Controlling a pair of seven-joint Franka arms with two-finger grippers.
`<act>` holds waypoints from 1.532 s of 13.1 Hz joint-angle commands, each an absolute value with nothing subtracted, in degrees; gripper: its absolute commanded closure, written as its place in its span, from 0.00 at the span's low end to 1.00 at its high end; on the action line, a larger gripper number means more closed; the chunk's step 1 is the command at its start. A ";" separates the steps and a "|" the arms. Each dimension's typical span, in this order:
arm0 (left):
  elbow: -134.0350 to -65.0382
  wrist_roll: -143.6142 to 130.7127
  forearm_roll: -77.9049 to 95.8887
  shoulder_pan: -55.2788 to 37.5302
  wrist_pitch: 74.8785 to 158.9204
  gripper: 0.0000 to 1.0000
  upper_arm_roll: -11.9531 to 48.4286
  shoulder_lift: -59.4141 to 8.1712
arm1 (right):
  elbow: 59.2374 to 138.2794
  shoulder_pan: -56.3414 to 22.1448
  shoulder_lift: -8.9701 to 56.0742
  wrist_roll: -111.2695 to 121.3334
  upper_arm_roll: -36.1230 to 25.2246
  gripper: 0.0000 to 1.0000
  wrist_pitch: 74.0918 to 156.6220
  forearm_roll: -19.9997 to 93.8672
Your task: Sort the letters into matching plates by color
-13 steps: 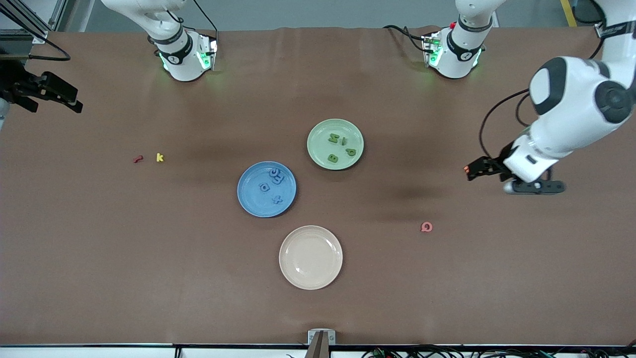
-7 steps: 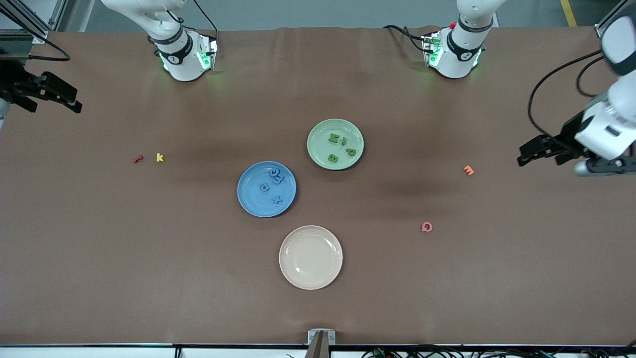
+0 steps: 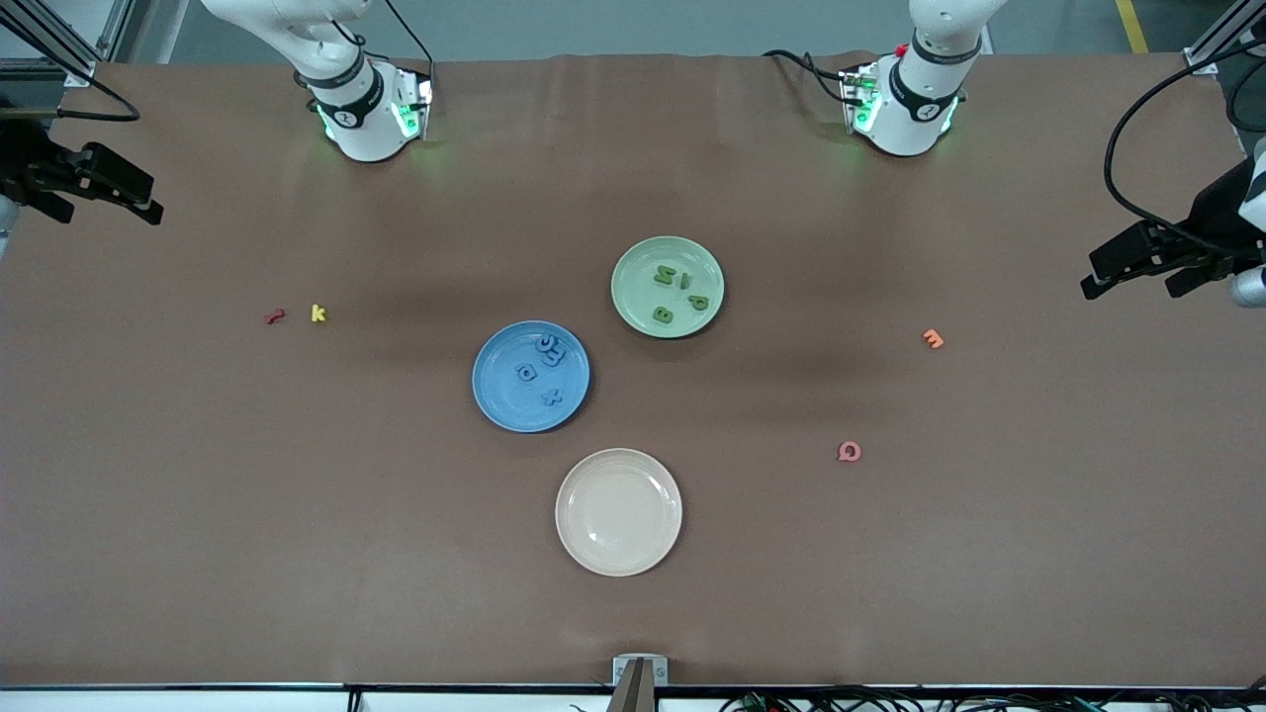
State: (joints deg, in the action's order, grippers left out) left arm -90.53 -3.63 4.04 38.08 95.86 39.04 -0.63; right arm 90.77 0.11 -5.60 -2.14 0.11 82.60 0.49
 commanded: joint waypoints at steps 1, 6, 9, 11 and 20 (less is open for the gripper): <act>-89.38 -2.91 4.83 37.28 94.05 0.00 36.84 -0.62 | 92.11 0.09 -7.12 -2.37 0.09 0.00 82.35 -0.09; -89.82 -3.25 4.75 2.72 93.52 0.00 3.16 1.76 | 92.11 0.09 -7.12 -2.46 0.09 0.00 82.62 -0.09; -89.65 -3.34 4.75 -7.29 93.16 0.00 -7.03 1.93 | 92.11 0.09 -7.12 -2.46 0.09 0.00 82.62 -0.09; -89.56 -3.16 4.75 -7.12 93.16 0.00 -7.03 2.02 | 92.11 0.00 -7.03 -2.46 0.09 0.00 82.62 0.00; -89.56 -3.52 4.66 -6.77 93.43 0.00 -6.68 1.85 | 92.11 0.17 -7.03 -2.37 0.00 0.00 82.79 0.18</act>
